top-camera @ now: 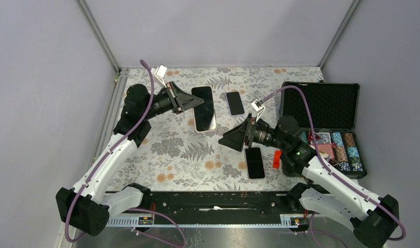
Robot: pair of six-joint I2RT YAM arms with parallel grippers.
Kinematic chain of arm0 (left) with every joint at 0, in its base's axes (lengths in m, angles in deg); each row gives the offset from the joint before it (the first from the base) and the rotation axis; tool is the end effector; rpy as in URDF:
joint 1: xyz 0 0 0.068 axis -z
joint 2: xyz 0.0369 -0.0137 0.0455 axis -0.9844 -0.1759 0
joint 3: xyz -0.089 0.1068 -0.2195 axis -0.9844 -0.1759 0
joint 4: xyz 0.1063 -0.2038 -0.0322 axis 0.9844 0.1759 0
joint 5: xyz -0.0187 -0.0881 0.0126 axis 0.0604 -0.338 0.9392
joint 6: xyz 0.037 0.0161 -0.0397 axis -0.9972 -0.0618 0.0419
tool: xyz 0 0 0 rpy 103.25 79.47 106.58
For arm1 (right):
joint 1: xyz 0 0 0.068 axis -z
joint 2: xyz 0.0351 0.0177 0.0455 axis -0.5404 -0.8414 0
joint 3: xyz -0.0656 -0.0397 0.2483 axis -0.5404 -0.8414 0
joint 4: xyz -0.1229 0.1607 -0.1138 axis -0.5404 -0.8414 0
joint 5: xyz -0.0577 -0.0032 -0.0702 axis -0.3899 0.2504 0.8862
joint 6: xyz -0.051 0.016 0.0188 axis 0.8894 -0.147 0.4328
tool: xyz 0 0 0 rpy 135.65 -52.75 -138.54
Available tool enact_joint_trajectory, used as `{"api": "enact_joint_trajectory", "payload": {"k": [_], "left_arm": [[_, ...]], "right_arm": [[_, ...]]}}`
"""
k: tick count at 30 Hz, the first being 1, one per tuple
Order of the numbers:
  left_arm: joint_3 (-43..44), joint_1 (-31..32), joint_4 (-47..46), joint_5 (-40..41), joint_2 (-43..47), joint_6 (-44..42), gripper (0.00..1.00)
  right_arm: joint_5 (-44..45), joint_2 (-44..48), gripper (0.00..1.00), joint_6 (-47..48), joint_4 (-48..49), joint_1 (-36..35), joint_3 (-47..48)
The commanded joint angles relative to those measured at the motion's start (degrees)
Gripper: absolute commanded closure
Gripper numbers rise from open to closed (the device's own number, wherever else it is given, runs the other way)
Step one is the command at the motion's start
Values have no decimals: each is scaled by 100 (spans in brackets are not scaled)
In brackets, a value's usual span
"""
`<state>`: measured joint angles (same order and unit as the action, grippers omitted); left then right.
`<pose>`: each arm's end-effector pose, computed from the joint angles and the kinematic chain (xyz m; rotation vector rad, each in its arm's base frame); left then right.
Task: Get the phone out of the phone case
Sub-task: Remove the phone case from the phone.
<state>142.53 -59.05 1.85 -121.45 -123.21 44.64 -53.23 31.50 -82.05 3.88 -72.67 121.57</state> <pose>0.2015 -0.1030 0.3722 0.0540 1.8439 -1.5034 0.1319 0.1380 0.3314 -0.4660 1.6629 1.5437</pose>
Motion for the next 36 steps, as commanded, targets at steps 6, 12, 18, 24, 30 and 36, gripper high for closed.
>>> {"api": "enact_joint_trajectory", "payload": {"k": [6, 12, 18, 24, 30, 36], "left_arm": [[-83, -76, -2003, -750, 165, 1938, 100], [-213, -86, -2466, -827, 42, 2349, 100], [-528, -96, -3146, -978, -104, 2901, 100], [-767, -104, -3108, -883, 36, 2976, 100], [-699, -113, -2775, -844, 194, 2929, 100], [-470, -107, -2671, -1073, 66, 3005, 100]], "right_arm": [[-955, -220, 52, 2, 1038, 17, 483], [-998, -443, 24, 73, 1253, 15, 762], [-967, -831, 39, -513, 1964, 15, 779], [-1197, -1043, 79, -1069, 2876, 17, 573], [-1678, -919, 97, -507, 2295, 15, 641], [-2111, -741, 100, 918, 754, 15, 1022]]}}
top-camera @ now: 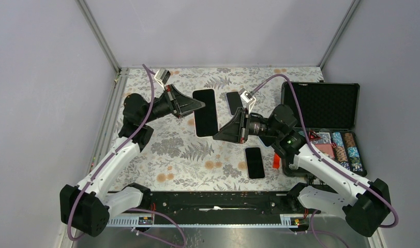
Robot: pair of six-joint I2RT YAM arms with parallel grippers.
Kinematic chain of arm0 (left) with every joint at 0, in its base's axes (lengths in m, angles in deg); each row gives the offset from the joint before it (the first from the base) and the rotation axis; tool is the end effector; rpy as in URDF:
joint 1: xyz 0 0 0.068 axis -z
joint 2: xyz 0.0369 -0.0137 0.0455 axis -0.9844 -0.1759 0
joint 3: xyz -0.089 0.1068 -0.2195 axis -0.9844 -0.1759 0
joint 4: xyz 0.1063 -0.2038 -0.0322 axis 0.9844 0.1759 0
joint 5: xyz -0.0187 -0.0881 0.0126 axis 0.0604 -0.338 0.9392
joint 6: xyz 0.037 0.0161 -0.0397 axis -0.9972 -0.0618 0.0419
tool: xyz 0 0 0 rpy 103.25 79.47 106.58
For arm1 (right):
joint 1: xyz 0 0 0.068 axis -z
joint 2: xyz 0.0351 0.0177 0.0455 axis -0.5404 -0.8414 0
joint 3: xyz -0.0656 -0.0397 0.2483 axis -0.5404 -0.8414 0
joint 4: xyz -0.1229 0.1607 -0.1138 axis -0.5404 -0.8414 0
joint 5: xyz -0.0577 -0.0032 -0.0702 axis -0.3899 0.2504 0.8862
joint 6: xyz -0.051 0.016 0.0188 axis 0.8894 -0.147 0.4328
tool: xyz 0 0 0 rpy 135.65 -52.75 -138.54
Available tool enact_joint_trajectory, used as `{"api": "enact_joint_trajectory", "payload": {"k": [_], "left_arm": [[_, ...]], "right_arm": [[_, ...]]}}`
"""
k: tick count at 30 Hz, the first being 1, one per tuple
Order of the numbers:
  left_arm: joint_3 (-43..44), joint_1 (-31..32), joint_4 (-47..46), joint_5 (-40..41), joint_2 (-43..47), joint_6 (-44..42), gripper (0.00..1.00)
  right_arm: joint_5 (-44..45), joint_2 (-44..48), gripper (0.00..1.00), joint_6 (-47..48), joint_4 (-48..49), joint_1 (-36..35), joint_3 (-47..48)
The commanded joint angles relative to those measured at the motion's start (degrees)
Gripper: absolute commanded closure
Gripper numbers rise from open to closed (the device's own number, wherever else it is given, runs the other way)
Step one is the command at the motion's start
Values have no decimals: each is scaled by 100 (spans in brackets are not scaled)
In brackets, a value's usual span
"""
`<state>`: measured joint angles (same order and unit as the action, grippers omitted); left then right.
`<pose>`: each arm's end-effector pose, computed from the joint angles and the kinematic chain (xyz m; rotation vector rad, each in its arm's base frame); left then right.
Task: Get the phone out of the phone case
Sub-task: Remove the phone case from the phone.
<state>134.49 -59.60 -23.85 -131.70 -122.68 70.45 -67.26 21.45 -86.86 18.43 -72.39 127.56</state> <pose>0.1943 -0.1035 0.3739 0.0260 1.7258 -1.9297 0.1490 0.1607 0.3581 -0.6949 1.4994 1.7514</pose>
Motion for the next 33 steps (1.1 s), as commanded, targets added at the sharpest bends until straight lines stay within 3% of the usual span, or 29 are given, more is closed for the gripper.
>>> {"api": "enact_joint_trajectory", "payload": {"k": [1, 7, 14, 27, 33], "left_arm": [[385, -51, -83, -114, -7, 424, 100], [462, -58, -24, -193, -19, 380, 100], [466, -53, -264, -298, -140, 529, 100], [199, -50, -1505, -155, -441, 1832, 100], [125, -52, -1657, 135, -438, 1926, 100]], "right_arm": [[-732, 272, 100, 1611, -932, -7, 498], [-1158, 176, 100, 2329, -1639, -11, 836], [-1451, -21, 100, 2568, -1663, -12, 826], [-1096, -230, 100, 3022, -1533, -11, 781], [-788, -127, 100, 2775, -911, -6, 487]]}}
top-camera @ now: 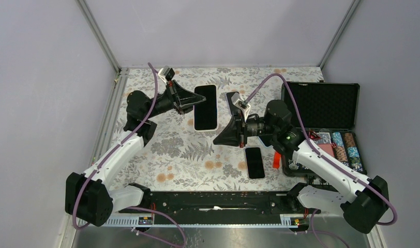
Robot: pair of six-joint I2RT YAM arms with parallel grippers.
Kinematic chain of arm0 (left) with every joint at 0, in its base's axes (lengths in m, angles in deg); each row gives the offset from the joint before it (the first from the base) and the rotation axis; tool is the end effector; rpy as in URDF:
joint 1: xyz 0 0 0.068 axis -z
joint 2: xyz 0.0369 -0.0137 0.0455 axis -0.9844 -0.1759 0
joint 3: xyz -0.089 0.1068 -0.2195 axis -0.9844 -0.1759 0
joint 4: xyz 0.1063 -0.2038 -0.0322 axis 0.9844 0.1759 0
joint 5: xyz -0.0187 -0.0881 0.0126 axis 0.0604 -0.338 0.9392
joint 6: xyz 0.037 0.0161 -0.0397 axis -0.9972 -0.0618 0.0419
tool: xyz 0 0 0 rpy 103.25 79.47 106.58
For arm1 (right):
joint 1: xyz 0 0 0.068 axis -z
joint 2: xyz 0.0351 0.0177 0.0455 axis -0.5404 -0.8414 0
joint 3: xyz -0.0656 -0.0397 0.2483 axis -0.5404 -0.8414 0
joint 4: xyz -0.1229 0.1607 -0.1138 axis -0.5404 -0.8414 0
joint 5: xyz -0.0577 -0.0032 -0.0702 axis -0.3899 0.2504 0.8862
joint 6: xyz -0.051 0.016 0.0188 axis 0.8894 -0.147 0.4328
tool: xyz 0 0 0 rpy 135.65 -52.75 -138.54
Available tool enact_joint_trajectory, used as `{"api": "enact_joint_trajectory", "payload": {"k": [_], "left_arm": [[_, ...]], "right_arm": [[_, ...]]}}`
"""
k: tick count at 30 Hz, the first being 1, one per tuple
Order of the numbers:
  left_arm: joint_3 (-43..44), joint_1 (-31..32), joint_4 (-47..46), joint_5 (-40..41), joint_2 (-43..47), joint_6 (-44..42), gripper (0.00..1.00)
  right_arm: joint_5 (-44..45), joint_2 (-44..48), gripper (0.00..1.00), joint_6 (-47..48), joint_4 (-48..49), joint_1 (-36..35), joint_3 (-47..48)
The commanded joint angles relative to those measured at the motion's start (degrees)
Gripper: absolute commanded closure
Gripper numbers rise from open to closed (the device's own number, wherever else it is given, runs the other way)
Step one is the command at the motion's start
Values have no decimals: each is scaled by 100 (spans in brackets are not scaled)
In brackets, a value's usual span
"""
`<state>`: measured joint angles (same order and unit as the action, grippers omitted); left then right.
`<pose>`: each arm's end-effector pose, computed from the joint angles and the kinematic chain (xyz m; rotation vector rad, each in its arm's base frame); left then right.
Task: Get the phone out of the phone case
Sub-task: Remove the phone case from the phone.
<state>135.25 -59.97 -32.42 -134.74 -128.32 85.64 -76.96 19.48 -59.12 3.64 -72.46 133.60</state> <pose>0.2125 -0.1100 0.3714 -0.1048 1.7795 -2.1335 0.1500 0.1674 0.3589 -1.1129 1.3523 1.5218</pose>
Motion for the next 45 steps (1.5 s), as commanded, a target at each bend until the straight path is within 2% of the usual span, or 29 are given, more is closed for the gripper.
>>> {"api": "enact_joint_trajectory", "payload": {"k": [1, 4, 5, 7, 8, 9, 10, 12, 16, 17, 18, 21, 23, 27, 32, 36, 37, 45], "left_arm": [[44, -13, -717, 508, 156, 302, 100], [24, -13, -356, 773, 226, -2, 100], [44, -13, -289, 795, 224, -61, 100], [124, -13, -295, 757, 170, -117, 100], [138, -13, -359, 743, 145, -113, 100], [147, -13, -421, 718, 128, -123, 100], [167, -13, -423, 684, 122, -142, 100], [227, -13, -386, 579, 130, -253, 100], [373, -21, -194, 290, 166, -514, 100], [383, -21, -195, 245, 185, -529, 100], [393, -29, -190, 197, 197, -551, 100], [432, -62, -159, 66, 231, -604, 100], [475, -86, -119, 5, 231, -645, 100], [509, -135, -150, -46, 216, -554, 100], [534, -136, -283, -111, 192, -346, 100], [529, -137, -304, -171, 168, -260, 100], [522, -136, -312, -188, 165, -234, 100], [448, -136, -506, -311, 152, 84, 100]], "right_arm": [[226, 73, 100, -112, 703, -6, -154], [686, 126, 99, -527, 956, -4, -288], [828, 171, 84, -672, 1036, -4, -340], [1047, 310, 33, -992, 1323, -6, -534], [1099, 394, 15, -1169, 1533, -7, -621], [1114, 485, 5, -1355, 1743, -5, -679], [1128, 523, 1, -1539, 1837, -4, -657], [1115, 550, 0, -1738, 1610, 6, -398], [1106, 508, 7, -2000, 1444, 74, -113], [1059, 467, 13, -2035, 1421, 105, -51], [984, 407, 20, -2091, 1404, 137, 16], [662, 160, 50, -2342, 1593, 224, 165], [480, 3, 63, -2512, 1785, 262, 229], [327, -172, 70, -2636, 2010, 314, 231], [113, -264, 79, -2352, 2061, 346, 207], [-78, -285, 98, -1759, 1829, 378, 232], [-116, -301, 100, -1573, 1689, 391, 261], [-633, -428, 100, -352, 761, 397, 463]]}}
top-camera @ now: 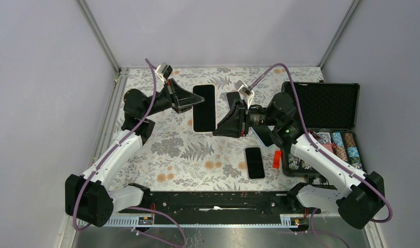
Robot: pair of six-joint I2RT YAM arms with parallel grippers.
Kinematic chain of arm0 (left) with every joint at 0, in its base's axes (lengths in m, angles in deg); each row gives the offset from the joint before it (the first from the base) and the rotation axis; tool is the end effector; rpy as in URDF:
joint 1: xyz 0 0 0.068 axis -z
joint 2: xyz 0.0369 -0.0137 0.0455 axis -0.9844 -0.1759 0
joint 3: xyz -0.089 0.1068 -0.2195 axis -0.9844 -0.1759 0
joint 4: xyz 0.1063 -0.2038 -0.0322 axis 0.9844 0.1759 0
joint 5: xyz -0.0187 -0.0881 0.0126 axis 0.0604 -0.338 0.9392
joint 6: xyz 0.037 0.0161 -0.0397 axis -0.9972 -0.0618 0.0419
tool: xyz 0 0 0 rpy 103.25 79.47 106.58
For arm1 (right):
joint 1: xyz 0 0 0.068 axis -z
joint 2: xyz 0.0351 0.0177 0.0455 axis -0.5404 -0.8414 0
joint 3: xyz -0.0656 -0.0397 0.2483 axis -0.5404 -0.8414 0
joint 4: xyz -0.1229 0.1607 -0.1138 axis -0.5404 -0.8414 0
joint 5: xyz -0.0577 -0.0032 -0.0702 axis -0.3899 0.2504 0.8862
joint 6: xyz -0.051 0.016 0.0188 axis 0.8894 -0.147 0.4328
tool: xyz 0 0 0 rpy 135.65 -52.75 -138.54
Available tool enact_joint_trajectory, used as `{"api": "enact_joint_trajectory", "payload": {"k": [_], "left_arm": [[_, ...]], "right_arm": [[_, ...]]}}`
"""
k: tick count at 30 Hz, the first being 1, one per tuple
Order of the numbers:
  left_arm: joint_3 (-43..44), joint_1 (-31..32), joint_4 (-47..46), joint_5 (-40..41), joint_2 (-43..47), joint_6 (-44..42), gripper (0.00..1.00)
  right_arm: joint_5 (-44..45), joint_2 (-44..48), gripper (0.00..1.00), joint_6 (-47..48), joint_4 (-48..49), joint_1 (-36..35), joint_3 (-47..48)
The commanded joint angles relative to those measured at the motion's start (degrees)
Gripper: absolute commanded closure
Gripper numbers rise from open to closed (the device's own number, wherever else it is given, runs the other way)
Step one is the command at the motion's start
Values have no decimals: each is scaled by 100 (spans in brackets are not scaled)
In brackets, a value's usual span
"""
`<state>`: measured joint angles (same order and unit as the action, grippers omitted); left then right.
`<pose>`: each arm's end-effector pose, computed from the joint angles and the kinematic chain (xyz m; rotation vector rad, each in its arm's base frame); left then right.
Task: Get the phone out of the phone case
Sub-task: Remove the phone case from the phone.
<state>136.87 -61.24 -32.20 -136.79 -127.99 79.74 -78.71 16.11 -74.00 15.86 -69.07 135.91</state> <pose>0.2114 -0.1050 0.3807 0.0312 1.7322 -2.0567 0.1668 0.1643 0.3793 -0.9870 1.3374 1.6385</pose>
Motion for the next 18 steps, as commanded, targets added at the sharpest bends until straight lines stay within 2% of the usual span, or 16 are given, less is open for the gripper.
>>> {"api": "enact_joint_trajectory", "payload": {"k": [1, 5, 9, 16, 17, 18], "left_arm": [[286, -9, -521, -123, 121, 680, 100], [257, -9, -444, -148, 128, 681, 100], [203, -9, -418, -107, 132, 681, 100], [229, -9, -137, -11, 142, 407, 100], [273, -10, 38, 11, 142, 268, 100], [321, -9, 191, 24, 157, 155, 100]], "right_arm": [[-482, -95, 100, 1257, -568, 59, 254], [-448, -136, 100, 1702, -1045, 62, 389], [-275, -247, 100, 1715, -1041, 60, 421], [-56, -335, 100, 770, 45, 60, 102], [-56, -283, 90, 700, 213, 64, 6], [-49, -214, 72, 656, 409, 66, -125]]}}
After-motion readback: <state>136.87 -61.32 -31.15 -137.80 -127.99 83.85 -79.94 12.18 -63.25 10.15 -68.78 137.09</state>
